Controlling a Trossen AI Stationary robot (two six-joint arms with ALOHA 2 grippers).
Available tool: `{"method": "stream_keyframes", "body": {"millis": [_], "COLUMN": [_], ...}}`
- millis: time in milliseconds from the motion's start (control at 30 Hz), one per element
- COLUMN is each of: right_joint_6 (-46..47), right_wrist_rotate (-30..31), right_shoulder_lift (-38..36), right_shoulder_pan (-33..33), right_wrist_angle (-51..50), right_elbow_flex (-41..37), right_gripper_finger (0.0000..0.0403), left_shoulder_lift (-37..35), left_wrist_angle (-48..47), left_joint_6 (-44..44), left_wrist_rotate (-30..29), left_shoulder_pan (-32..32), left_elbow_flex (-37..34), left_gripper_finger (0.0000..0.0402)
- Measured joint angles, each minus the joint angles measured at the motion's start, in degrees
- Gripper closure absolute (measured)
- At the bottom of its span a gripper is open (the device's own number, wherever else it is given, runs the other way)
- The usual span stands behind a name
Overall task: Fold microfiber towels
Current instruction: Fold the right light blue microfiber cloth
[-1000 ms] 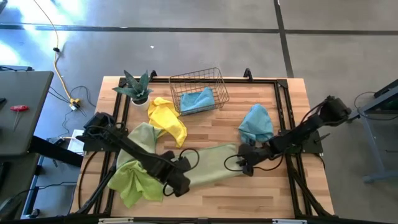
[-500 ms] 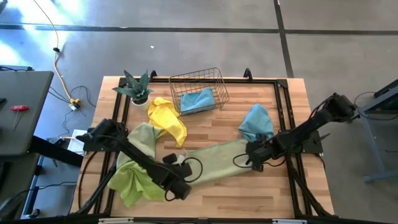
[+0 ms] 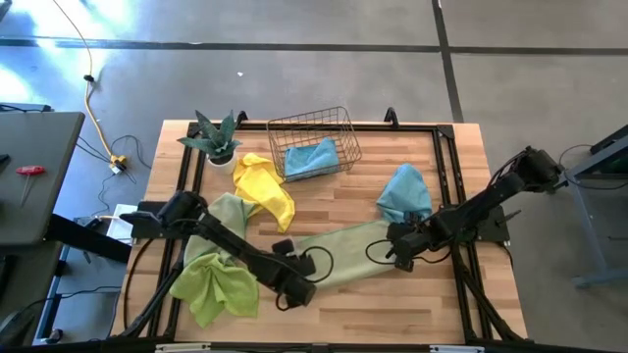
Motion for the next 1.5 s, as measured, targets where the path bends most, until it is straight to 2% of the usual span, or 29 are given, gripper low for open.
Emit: {"method": "stream_keyframes", "body": {"millis": [167,467,767,867,967,1333,1400,1500], "right_joint_6": [0.3,-1.5,-1.2,-0.4,-0.1,0.0,-0.4,-0.5], "right_wrist_rotate": [0.3,1.9,3.9,4.5,4.5,4.6,4.6,4.4], "right_shoulder_lift": [0.0,0.6,8.7,10.3,10.5,9.7,8.7,6.5], "right_shoulder_pan": [0.0,0.0,0.0,0.0,0.0,0.0,0.0,-0.3], "right_wrist_angle": [0.2,13.9,14.7,14.9,14.4,13.7,12.2,8.6], "right_elbow_flex": [0.0,0.1,0.2,0.3,0.3,0.8,1.6,3.8], "right_gripper_finger": [0.0238,0.0238,0.0238,0.0238,0.0238,0.0238,0.0238,0.0238], "left_shoulder_lift": [0.0,0.1,0.0,0.0,-0.1,-0.3,-1.2,-3.5], "left_wrist_angle": [-0.1,0.0,-2.4,-2.5,-2.7,-4.6,-5.8,-5.6], "left_joint_6": [-0.4,2.5,1.7,0.4,-0.4,-5.9,-6.0,-5.0], "left_wrist_rotate": [4.4,1.2,1.4,3.6,6.3,7.9,7.3,3.1], "left_shoulder_pan": [-0.6,-0.6,-1.4,-1.3,-1.4,-1.6,-1.6,-1.7], "left_elbow_flex": [0.8,5.8,3.4,1.8,1.1,2.3,4.3,6.7], "left_gripper_finger": [0.0296,0.0296,0.0296,0.0296,0.0296,0.0296,0.0296,0.0296]}}
